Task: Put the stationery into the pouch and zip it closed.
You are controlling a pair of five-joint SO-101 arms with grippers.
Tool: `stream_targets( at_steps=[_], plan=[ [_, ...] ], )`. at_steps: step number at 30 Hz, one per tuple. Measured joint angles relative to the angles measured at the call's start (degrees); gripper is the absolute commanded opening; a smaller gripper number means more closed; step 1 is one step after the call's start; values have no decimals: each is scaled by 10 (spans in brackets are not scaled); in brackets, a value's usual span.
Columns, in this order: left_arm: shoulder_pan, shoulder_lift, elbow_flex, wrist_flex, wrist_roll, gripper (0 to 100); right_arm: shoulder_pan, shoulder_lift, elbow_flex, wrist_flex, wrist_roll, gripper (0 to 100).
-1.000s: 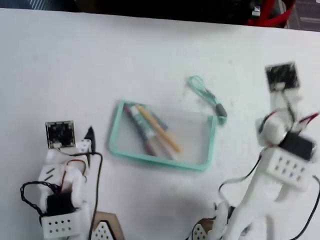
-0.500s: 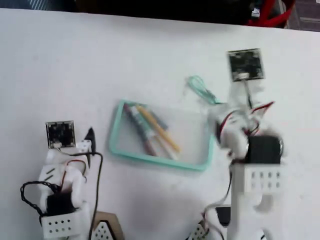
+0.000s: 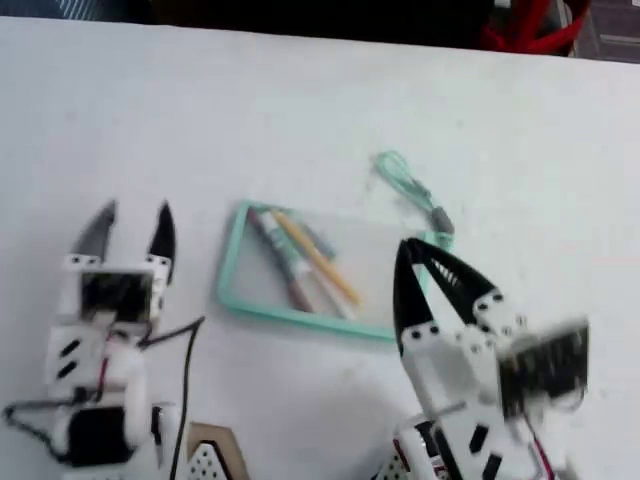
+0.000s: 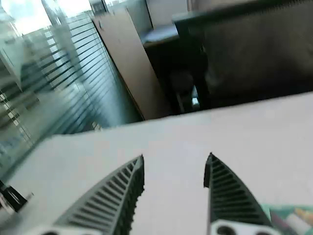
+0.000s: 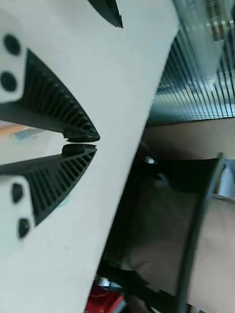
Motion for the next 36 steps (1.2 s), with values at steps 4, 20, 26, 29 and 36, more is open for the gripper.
stream_targets(
  at_steps=[4,20,26,29,36],
  plan=[
    [6,-6,-146,90,-1,122,-3,-87,98,-74,0,18],
    [55,-9,-456,491,-1,72,-6,-100,120,-78,0,18],
    [55,-9,-460,549,-1,72,-7,-100,89,-23,0,18],
    [55,-9,-460,556,-1,72,-7,-100,62,2,0,18],
    [55,-9,-492,571,8,72,-6,-100,-54,75,0,18]
  ],
)
